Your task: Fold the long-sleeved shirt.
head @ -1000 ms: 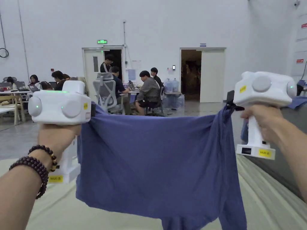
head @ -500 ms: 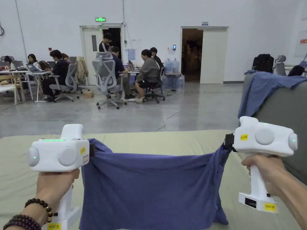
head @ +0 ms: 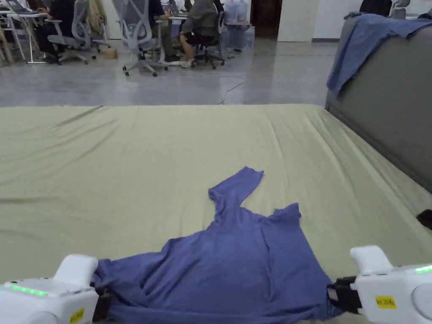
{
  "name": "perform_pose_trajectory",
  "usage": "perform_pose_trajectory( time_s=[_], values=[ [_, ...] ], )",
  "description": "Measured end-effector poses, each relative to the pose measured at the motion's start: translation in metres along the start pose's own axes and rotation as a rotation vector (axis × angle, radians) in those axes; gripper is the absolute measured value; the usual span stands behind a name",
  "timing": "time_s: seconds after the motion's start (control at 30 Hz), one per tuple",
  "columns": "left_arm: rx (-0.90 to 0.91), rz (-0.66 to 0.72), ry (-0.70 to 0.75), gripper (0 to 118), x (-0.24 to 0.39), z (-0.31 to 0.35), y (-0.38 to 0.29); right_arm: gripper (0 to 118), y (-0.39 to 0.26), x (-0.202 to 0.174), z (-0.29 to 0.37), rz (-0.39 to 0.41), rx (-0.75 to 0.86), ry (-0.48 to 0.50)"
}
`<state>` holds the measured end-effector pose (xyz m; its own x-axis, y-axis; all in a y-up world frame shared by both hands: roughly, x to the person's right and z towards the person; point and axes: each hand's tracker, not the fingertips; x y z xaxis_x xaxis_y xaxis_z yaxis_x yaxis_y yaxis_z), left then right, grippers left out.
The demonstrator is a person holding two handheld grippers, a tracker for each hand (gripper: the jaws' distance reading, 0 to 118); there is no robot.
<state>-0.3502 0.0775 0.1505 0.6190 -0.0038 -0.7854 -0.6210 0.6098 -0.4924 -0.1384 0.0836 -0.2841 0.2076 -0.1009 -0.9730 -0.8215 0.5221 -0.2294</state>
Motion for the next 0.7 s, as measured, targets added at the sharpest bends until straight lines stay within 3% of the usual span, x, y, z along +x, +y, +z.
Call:
perform_pose_trajectory(
  time_s=[0.07, 0.17, 0.2, 0.23, 0.27, 0.3, 0.33, 0.37, 0.43, 0.47, 0.5, 0.53, 0.57, 0.7],
  values=[
    [-0.064, 0.016, -0.047, 4, 0.003, -0.016, -0.020, 0, -0.018, 0.001, -0.029, -0.034, -0.102, 0.035],
    [-0.052, -0.007, -0.016, 6, 0.005, -0.027, -0.030, 0, -0.026, -0.001, -0.053, -0.003, -0.129, -0.058],
    [-0.049, 0.001, -0.014, 17, 0.001, -0.030, -0.032, 0, -0.025, -0.002, -0.055, -0.010, -0.123, -0.058],
    [-0.036, 0.041, -0.031, 46, -0.006, -0.029, -0.029, 7, -0.021, -0.001, -0.052, -0.024, -0.118, -0.048],
    [-0.022, 0.085, -0.057, 99, -0.012, -0.026, -0.026, 45, -0.020, 0.000, -0.044, -0.051, -0.108, -0.034],
    [-0.028, 0.113, -0.079, 118, -0.019, -0.023, -0.021, 83, -0.015, 0.001, -0.036, -0.057, -0.094, -0.030],
    [-0.017, 0.129, -0.078, 115, -0.021, -0.017, -0.019, 109, -0.010, 0.001, -0.030, -0.072, -0.070, -0.011],
    [0.111, 0.134, -0.101, 115, -0.028, -0.003, -0.014, 114, -0.004, 0.001, -0.022, -0.063, -0.041, -0.023],
    [0.091, 0.129, -0.074, 114, -0.038, 0.008, -0.009, 113, 0.006, 0.003, 0.001, -0.052, 0.076, -0.028],
    [0.108, 0.124, -0.053, 111, -0.014, 0.028, 0.001, 108, 0.013, 0.004, 0.008, -0.066, 0.098, -0.039],
    [0.123, 0.122, -0.034, 93, -0.010, 0.035, 0.005, 89, 0.019, 0.004, 0.011, -0.083, 0.106, -0.050],
    [0.133, 0.118, -0.014, 51, -0.006, 0.041, 0.008, 42, 0.021, 0.003, 0.018, -0.088, 0.130, -0.050],
    [0.140, 0.105, -0.006, 0, -0.002, 0.047, 0.010, 0, 0.024, 0.002, 0.021, -0.072, 0.148, -0.054],
    [0.160, 0.093, 0.031, 0, -0.016, 0.028, 0.015, 0, 0.023, -0.004, 0.020, -0.029, 0.136, -0.087]
  ],
)
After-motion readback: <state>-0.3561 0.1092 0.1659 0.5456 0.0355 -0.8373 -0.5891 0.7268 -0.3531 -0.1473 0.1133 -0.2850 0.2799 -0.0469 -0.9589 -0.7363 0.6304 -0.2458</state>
